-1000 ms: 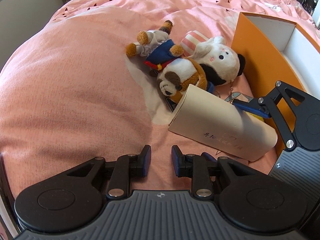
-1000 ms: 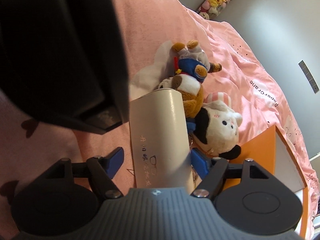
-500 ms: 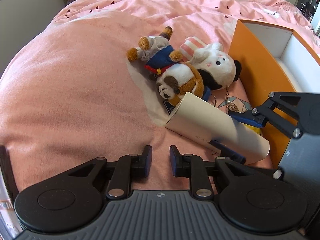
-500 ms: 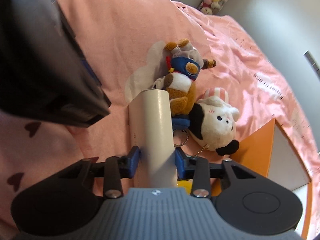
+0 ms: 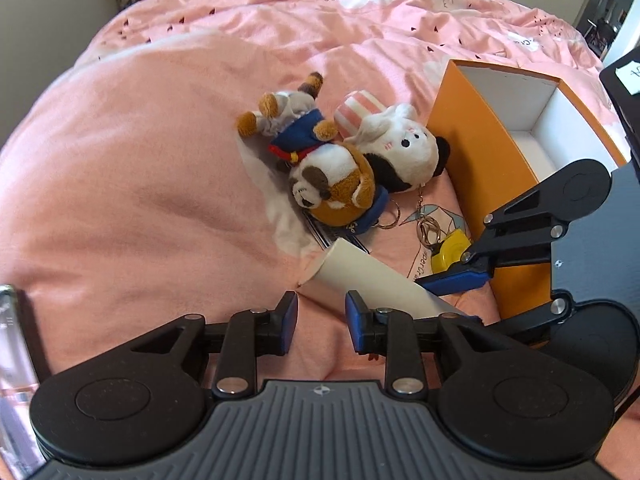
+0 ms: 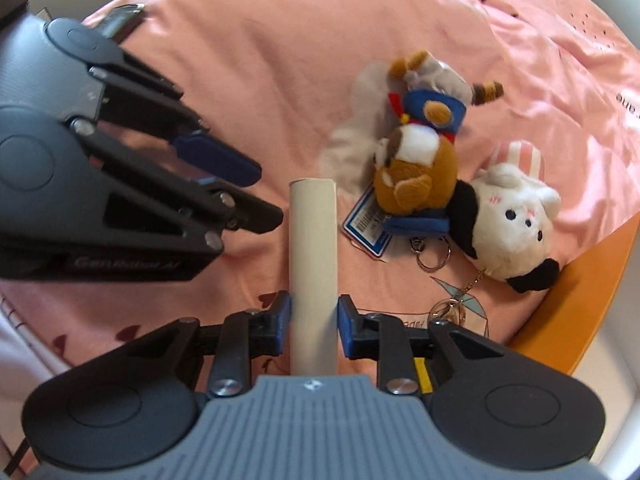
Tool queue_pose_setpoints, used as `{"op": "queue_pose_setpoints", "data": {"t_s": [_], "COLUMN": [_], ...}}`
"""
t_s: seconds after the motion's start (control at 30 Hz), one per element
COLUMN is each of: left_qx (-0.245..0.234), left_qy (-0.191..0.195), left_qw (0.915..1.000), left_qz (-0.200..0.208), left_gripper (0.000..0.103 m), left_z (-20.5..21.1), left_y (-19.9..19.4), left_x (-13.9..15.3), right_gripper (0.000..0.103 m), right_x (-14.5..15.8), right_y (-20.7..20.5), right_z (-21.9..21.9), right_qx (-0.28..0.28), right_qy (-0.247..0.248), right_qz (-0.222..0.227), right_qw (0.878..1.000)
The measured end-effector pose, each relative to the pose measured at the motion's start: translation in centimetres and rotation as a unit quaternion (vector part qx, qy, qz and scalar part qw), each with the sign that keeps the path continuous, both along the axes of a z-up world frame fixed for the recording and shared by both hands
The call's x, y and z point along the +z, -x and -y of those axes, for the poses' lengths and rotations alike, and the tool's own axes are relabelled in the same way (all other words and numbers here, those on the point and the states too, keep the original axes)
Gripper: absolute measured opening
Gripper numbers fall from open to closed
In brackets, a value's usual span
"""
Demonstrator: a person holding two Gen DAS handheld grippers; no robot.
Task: Organize objects
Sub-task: 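Lift the cream tube with the right tool and turn it upright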
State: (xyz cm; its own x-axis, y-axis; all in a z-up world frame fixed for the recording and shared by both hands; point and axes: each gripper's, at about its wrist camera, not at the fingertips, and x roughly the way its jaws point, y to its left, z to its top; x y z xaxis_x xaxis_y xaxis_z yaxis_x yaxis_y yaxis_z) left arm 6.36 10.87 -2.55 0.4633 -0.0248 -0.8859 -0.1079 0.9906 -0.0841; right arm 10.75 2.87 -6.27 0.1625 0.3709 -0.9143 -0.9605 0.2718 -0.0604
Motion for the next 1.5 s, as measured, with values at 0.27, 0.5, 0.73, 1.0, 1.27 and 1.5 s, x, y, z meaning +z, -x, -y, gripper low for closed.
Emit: {"op": "queue_pose_setpoints", "data": {"t_s": [0.27,0.5,0.73,1.0,1.27,1.5], "left_qx": [0.006,0.000,-0.015,-0.013,-0.011,-0.015], "left_qy": [-0.006,-0.015,-0.035,-0.034,-0.045,-0.062], "left_qw": [1.0000,0.9999,0.9993,0.9993,0.9989,0.9979], "left_qz": [0.000,0.002,0.000,-0.004,-0.010,-0.013], "left_gripper": [0.033,0.033,0.033,0.033,0.033,0.033], "left_z": [0.2,0.5,0.8,0.7,0.9,1.5], "left_y": [-0.5,-0.3,0.1,-0.1,-0.6,-1.0], "left_x": [-0.8,-1.2,-1.4,-1.8,-2.8,-3.8], "right_gripper": [0.054,0.053,0.055,0.064,0.065,0.069], "right_x": [-1.4,-0.5,-1.2,-4.0,-5.4,-6.5], "right_y": [1.9,4.1,5.4,4.2,4.2,4.2], "right_z": [-0.1,1.3,1.2,-0.1,-0.7,-0.8], "right_qx": [-0.031,-0.088,-0.089,-0.087,-0.082,-0.077], "right_qy": [0.030,-0.005,-0.021,-0.004,0.000,0.001], "right_qz": [0.155,0.202,0.192,0.204,0.206,0.216], "right_qw": [0.987,0.975,0.977,0.975,0.975,0.973]}}
